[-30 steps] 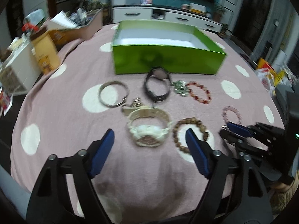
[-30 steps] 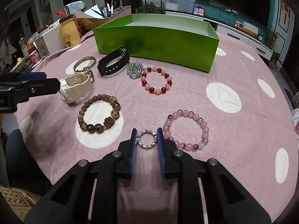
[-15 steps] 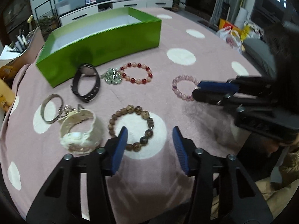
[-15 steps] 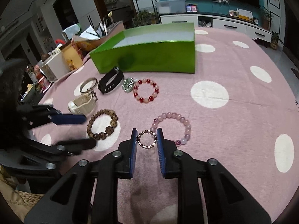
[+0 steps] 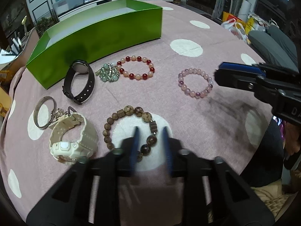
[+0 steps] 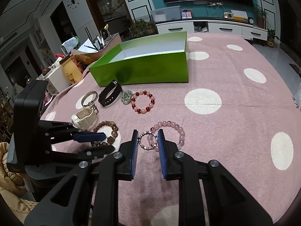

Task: Organize jewelry
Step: 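Grasp the wooden bead bracelet with the left tool and lift it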

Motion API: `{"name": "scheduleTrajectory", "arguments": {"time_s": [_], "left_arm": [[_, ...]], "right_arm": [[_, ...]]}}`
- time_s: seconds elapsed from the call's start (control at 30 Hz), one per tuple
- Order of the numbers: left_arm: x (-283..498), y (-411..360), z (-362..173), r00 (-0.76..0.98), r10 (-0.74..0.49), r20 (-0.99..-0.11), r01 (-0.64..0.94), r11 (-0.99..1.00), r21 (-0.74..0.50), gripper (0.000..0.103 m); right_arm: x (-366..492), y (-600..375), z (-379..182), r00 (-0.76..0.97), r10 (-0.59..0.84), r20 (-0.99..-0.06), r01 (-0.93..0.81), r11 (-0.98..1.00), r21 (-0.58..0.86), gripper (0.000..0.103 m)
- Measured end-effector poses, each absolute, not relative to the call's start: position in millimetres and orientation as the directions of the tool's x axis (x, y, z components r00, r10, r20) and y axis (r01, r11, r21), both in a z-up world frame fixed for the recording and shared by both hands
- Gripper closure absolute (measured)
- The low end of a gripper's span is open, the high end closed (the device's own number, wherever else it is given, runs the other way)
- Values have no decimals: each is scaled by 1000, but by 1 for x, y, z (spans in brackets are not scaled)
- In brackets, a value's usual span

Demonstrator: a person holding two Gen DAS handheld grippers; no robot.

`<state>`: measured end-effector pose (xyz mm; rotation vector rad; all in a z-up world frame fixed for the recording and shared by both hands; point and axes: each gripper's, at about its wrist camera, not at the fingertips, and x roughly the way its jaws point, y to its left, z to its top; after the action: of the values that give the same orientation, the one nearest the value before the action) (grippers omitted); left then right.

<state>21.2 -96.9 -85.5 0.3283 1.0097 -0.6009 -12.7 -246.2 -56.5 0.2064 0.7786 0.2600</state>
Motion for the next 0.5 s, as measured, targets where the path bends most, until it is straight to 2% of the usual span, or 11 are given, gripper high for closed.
{"name": "scheduleTrajectory", "arguments": {"time_s": [0.2, 0.5], "left_arm": [[29, -87, -81, 364, -348, -864, 546, 831, -105, 93], [36, -71, -37, 427, -426, -797, 489, 851, -192, 93]], "right_arm": [[-18, -254, -50, 707, 289, -646, -134, 951, 278, 82], [-21, -261, -40, 734, 275, -621, -119, 952, 281, 82]]}}
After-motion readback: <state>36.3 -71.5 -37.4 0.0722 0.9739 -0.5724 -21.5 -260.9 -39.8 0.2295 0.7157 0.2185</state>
